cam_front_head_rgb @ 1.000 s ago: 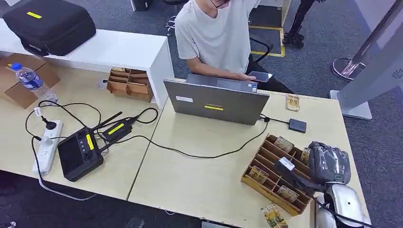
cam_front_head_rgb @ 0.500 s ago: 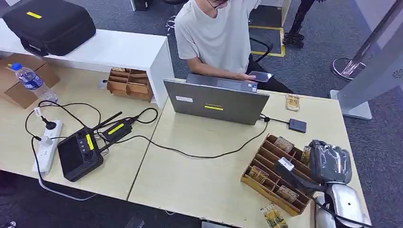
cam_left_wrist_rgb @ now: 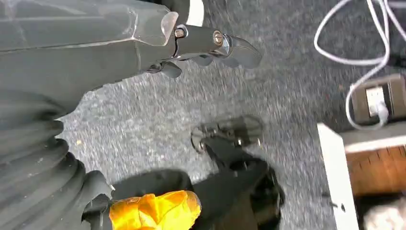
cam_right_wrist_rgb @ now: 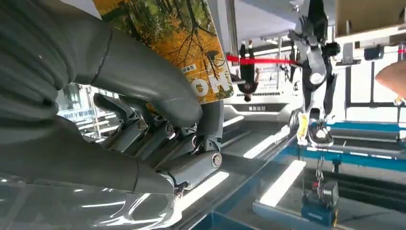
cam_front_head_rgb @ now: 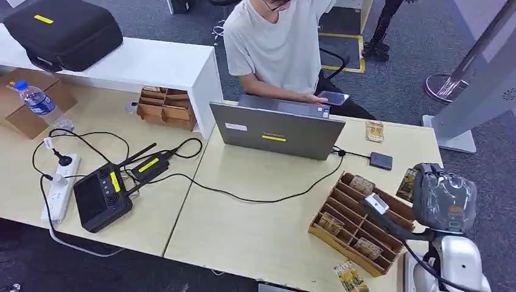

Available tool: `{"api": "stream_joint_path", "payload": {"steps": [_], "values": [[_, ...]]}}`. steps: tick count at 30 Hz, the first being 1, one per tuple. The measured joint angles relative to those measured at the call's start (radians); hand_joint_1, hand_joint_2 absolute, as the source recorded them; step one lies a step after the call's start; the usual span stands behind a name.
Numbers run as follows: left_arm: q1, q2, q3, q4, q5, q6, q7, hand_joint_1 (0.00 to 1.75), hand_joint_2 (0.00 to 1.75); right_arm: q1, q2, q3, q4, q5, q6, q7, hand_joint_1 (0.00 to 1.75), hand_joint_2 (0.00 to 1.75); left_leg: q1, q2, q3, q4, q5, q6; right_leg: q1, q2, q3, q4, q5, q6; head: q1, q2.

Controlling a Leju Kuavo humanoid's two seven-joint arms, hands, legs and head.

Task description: Pass the card to the sensor for recognition and then transmit it.

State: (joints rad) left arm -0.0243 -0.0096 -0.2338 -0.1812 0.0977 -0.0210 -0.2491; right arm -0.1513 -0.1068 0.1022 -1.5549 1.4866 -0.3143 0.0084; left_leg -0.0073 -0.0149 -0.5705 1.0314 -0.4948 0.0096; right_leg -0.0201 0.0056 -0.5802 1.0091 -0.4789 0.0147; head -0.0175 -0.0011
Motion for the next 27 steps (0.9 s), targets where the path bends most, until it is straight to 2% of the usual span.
{"api": "stream_joint_path", "payload": {"steps": [8, 12, 19, 23, 27], "values": [[0.0, -0.01, 0.0, 0.0, -0.021, -0.037, -0.007, 0.0, 1.75, -0.014, 0.0, -0.013, -0.07, 0.042, -0.027, 0.001, 1.75, 1.75, 0.0, 0.0, 0.0, 0.0, 0.0, 0.0, 0.0, 0.0, 0.0, 0.0, 0.0, 0.0, 0.0, 0.0], [-0.003, -0.013, 0.0, 0.0, -0.029, -0.041, -0.007, 0.0, 1.75, -0.037, 0.0, -0.014, -0.095, 0.052, -0.049, 0.002, 1.75, 1.75, 0.0, 0.0, 0.0, 0.0, 0.0, 0.0, 0.0, 0.0, 0.0, 0.0, 0.0, 0.0, 0.0, 0.0], [-0.011, -0.019, -0.001, 0.0, -0.042, -0.043, -0.003, 0.0, 1.75, -0.068, 0.0, -0.014, -0.105, 0.074, -0.045, 0.01, 1.75, 1.75, 0.0, 0.0, -0.001, 0.0, 0.0, 0.0, 0.0, 0.0, 0.0, 0.0, 0.0, 0.0, 0.0, 0.0], [-0.022, -0.022, -0.002, 0.0, -0.056, -0.051, 0.003, 0.0, 1.75, -0.169, -0.007, 0.022, -0.047, 0.078, 0.009, 0.077, 1.75, 1.75, 0.0, 0.002, 0.0, 0.0, 0.001, 0.0, 0.0, 0.001, 0.0, 0.0, 0.001, -0.002, 0.0, 0.0], [-0.039, -0.036, -0.002, 0.0, -0.058, -0.049, 0.02, 0.0, 1.75, -0.324, -0.028, 0.129, 0.089, 0.078, 0.071, 0.127, 1.75, 1.75, 0.0, 0.002, 0.0, 0.0, 0.003, -0.001, 0.0, 0.003, -0.001, 0.001, 0.003, -0.001, 0.0, 0.0]]}}
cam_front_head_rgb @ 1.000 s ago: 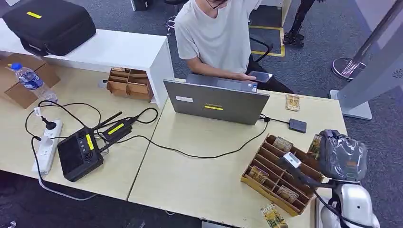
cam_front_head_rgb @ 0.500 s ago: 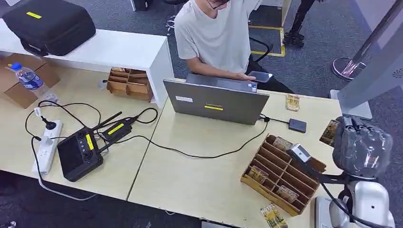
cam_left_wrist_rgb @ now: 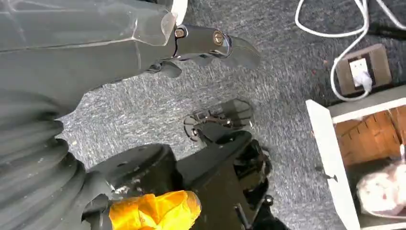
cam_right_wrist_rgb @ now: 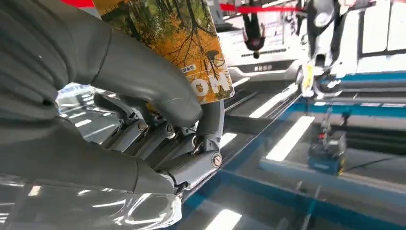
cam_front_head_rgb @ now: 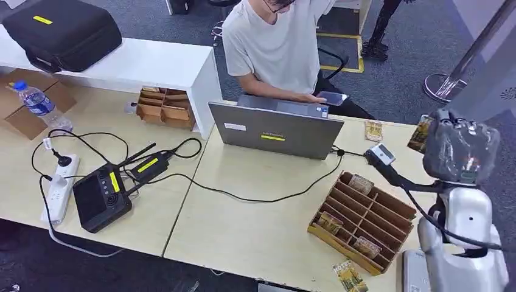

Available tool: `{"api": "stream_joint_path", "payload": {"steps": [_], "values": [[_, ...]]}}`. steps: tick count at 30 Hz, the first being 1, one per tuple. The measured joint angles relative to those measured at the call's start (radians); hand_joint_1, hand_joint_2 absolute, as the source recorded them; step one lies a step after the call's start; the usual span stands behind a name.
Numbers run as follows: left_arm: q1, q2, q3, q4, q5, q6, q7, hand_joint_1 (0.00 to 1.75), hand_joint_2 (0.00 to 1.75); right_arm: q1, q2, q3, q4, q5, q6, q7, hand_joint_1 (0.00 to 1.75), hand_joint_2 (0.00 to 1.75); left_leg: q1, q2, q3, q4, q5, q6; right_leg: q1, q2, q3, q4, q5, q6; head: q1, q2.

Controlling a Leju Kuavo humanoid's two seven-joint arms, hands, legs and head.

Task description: Pass the card to the sensor for recognition and then transmit it.

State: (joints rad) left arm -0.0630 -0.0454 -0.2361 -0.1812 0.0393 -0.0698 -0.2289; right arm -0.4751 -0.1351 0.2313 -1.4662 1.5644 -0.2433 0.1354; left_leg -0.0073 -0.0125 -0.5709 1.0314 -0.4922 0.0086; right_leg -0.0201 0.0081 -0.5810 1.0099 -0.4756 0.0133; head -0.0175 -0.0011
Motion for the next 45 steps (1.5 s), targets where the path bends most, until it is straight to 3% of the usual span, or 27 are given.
{"api": "stream_joint_path", "payload": {"steps": [6, 10, 13, 16, 37, 45], "values": [[-0.019, -0.034, 0.0, 0.0, -0.007, 0.008, 0.012, 0.0, 1.75, -0.212, -0.002, 0.159, 0.223, 0.0, 0.034, 0.022, 1.75, 1.75, 0.0, -0.003, 0.0, 0.0, 0.001, 0.0, 0.0, -0.002, 0.0, 0.0, 0.0, 0.0, 0.0, 0.0], [-0.023, -0.044, 0.0, 0.0, -0.016, 0.007, 0.012, 0.0, 1.75, -0.297, 0.015, 0.216, 0.327, 0.0, 0.044, 0.032, 1.75, 1.75, 0.0, -0.003, -0.001, 0.0, 0.001, 0.0, 0.0, -0.002, 0.0, 0.001, 0.0, 0.0, 0.0, 0.0], [-0.028, -0.071, 0.0, 0.0, -0.02, 0.066, 0.028, 0.0, 1.75, -0.351, 0.037, 0.234, 0.405, 0.0, 0.037, 0.035, 1.75, 1.75, 0.0, -0.003, -0.001, 0.0, 0.001, 0.0, 0.0, -0.002, 0.0, 0.001, 0.0, 0.0, 0.0, 0.0], [-0.029, -0.101, 0.0, 0.0, -0.025, 0.084, 0.033, 0.0, 1.75, -0.39, 0.061, 0.257, 0.477, 0.0, 0.033, 0.032, 1.75, 1.75, 0.0, -0.003, -0.001, 0.0, 0.001, 0.0, 0.0, -0.002, 0.0, 0.001, 0.0, 0.0, 0.0, 0.0], [-0.032, -0.132, -0.015, 0.0, -0.06, 0.074, 0.039, 0.0, 1.75, -0.49, 0.174, 0.341, 0.657, 0.0, 0.027, 0.038, 1.75, 1.75, 0.0, -0.002, -0.001, 0.0, 0.001, 0.0, 0.0, -0.002, -0.001, 0.001, 0.0, 0.0, 0.0, 0.0], [-0.032, -0.134, -0.021, 0.0, -0.06, 0.073, 0.039, 0.0, 1.75, -0.496, 0.194, 0.357, 0.683, 0.0, 0.026, 0.037, 1.75, 1.75, 0.0, -0.002, -0.001, 0.0, 0.001, 0.0, 0.0, -0.002, -0.001, 0.001, 0.0, 0.0, 0.0, 0.0]]}}
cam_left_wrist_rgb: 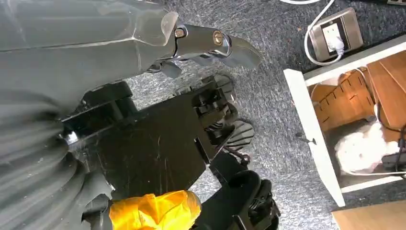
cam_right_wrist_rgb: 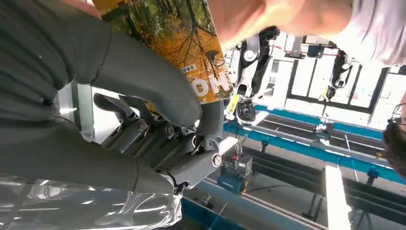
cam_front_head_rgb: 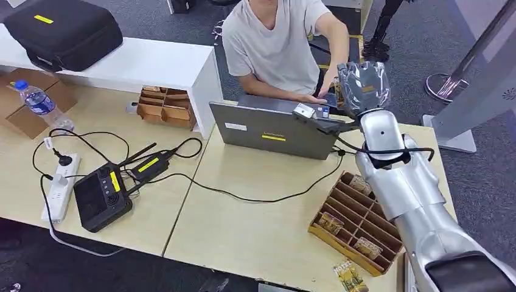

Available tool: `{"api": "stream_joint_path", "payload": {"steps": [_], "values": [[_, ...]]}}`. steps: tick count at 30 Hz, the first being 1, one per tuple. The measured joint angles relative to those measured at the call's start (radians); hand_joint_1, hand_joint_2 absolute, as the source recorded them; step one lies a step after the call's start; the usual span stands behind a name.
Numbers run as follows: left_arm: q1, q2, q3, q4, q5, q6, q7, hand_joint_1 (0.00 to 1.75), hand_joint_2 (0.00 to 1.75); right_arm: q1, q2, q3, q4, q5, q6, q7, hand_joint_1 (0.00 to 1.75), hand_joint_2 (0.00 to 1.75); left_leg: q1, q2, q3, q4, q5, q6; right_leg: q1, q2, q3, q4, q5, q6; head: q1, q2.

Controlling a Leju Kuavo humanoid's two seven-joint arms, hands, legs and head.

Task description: Pass the card to the sensor for recognition and then transmit it.

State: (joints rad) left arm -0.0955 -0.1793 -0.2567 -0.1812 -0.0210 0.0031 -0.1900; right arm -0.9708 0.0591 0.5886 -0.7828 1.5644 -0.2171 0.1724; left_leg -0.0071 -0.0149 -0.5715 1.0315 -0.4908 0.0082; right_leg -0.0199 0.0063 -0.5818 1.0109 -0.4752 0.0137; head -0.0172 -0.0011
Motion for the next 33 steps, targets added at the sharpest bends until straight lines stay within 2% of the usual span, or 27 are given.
{"api": "stream_joint_path", "payload": {"steps": [14, 22, 23, 28, 33], "values": [[0.0, 0.0, -0.003, 0.0, -0.001, -0.001, 0.0, 0.0, 1.75, -0.002, 0.005, 0.011, 0.021, 0.0, -0.001, -0.003, 1.75, 1.75, 0.0, 0.0, 0.0, 0.0, 0.0, 0.0, 0.0, 0.0, 0.0, 0.0, 0.0, 0.0, 0.0, 0.0], [-0.001, -0.002, -0.004, 0.0, -0.01, -0.005, 0.0, 0.0, 1.75, -0.005, 0.026, 0.019, 0.024, 0.0, -0.004, -0.009, 1.75, 1.75, 0.0, 0.0, -0.001, 0.0, 0.0, 0.0, 0.0, 0.0, -0.001, 0.0, 0.0, 0.0, 0.0, 0.0], [-0.001, -0.003, -0.004, 0.0, -0.01, -0.006, 0.0, 0.0, 1.75, -0.006, 0.027, 0.02, 0.024, 0.0, -0.005, -0.009, 0.0, 1.75, 0.0, 0.0, -0.001, 0.0, 0.0, 0.0, 0.0, 0.0, -0.001, 0.0, 0.0, 0.0, 0.0, 0.0], [-0.002, -0.005, -0.004, 0.0, -0.013, -0.04, 0.013, 0.0, 1.75, -0.01, 0.032, 0.025, 0.024, 0.0, -0.015, -0.026, 0.0, 1.75, 0.0, 0.0, 0.0, 0.0, 0.0, 0.0, 0.0, 0.0, -0.001, 0.0, 0.0, 0.0, 0.0, 0.0], [-0.003, -0.005, -0.004, 0.0, -0.007, -0.027, 0.027, 0.0, 1.75, -0.015, 0.031, 0.026, 0.03, 0.0, -0.023, -0.019, 0.0, 1.75, 0.0, 0.0, 0.0, 0.0, 0.0, 0.0, 0.0, 0.0, -0.001, 0.0, 0.0, 0.0, 0.0, 0.0]]}}
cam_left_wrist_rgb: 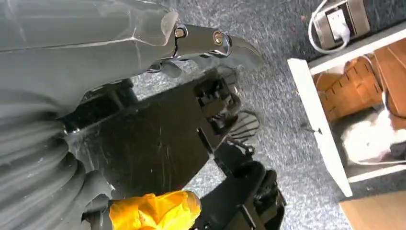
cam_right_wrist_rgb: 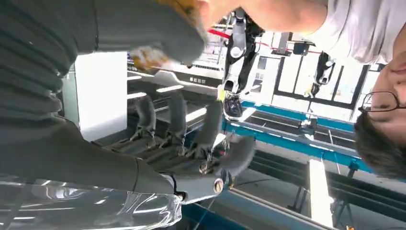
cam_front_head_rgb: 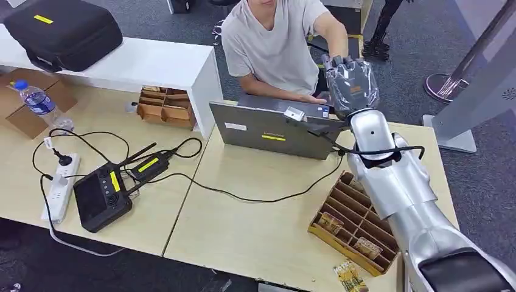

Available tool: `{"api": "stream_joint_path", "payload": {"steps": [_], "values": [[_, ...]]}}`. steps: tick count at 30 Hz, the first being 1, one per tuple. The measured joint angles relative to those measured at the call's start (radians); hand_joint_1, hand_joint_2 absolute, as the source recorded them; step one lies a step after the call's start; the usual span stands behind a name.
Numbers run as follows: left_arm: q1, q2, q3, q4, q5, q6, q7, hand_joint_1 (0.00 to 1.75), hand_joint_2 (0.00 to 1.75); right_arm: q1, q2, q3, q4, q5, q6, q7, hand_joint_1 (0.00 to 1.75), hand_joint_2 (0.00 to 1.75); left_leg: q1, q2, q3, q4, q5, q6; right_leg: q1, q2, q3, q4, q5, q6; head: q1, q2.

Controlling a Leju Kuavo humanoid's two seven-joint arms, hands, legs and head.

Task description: Pass the card to the sensor for recognition and then transmit it.

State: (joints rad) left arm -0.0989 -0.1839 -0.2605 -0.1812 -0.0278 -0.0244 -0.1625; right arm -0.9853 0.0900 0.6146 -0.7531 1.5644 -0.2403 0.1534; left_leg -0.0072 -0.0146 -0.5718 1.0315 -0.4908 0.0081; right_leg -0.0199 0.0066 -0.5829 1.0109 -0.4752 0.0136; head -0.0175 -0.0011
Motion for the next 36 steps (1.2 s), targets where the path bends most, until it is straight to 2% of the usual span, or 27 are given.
{"api": "stream_joint_path", "payload": {"steps": [23, 26, 28, 31, 34, 36], "values": [[-0.003, 0.001, 0.0, 0.0, 0.003, 0.015, 0.004, 0.0, 1.75, 0.001, -0.043, -0.005, 0.007, 0.0, -0.019, 0.007, 0.0, 1.75, 0.0, 0.0, 0.0, 0.0, 0.0, 0.0, 0.0, 0.0, 0.0, 0.0, 0.0, 0.0, 0.0, 0.0], [-0.002, 0.002, 0.0, 0.0, 0.012, 0.019, 0.002, 0.0, 1.75, 0.0, -0.085, -0.015, 0.0, 0.0, -0.018, 0.014, 0.0, 1.75, 0.0, 0.0, 0.0, 0.001, 0.0, 0.0, 0.0, 0.0, 0.0, 0.0, 0.0, 0.0, 0.0, 0.0], [-0.001, 0.004, 0.0, 0.0, 0.019, 0.024, -0.002, 0.0, 1.75, 0.0, -0.131, -0.032, -0.013, 0.0, -0.019, 0.01, 0.0, 1.75, 0.0, -0.001, 0.0, 0.002, 0.0, 0.0, 0.0, -0.001, 0.0, -0.001, 0.0, 0.0, 0.0, 0.0], [0.007, 0.009, 0.002, 0.0, 0.032, 0.017, -0.015, 0.0, 1.75, 0.001, -0.228, -0.075, -0.042, -0.003, -0.023, -0.005, 0.0, 1.75, -0.001, -0.006, -0.001, 0.003, 0.0, 0.0, 0.0, -0.005, 0.001, -0.001, 0.0, 0.0, 0.0, 0.0], [0.018, 0.042, 0.003, 0.0, 0.033, -0.052, -0.04, 0.0, 1.75, 0.025, -0.325, -0.137, -0.096, -0.005, -0.023, -0.013, 0.0, 1.75, -0.001, -0.005, -0.002, 0.003, -0.001, 0.001, 0.0, -0.005, 0.001, -0.002, 0.0, 0.0, 0.0, 0.0], [0.024, 0.065, 0.005, 0.0, 0.037, -0.063, -0.043, 0.0, 1.75, 0.051, -0.387, -0.186, -0.137, -0.009, -0.02, -0.022, 0.0, 1.75, -0.001, -0.005, -0.002, 0.003, -0.001, 0.001, 0.0, -0.005, 0.0, -0.002, 0.0, 0.0, 0.0, 0.0]]}}
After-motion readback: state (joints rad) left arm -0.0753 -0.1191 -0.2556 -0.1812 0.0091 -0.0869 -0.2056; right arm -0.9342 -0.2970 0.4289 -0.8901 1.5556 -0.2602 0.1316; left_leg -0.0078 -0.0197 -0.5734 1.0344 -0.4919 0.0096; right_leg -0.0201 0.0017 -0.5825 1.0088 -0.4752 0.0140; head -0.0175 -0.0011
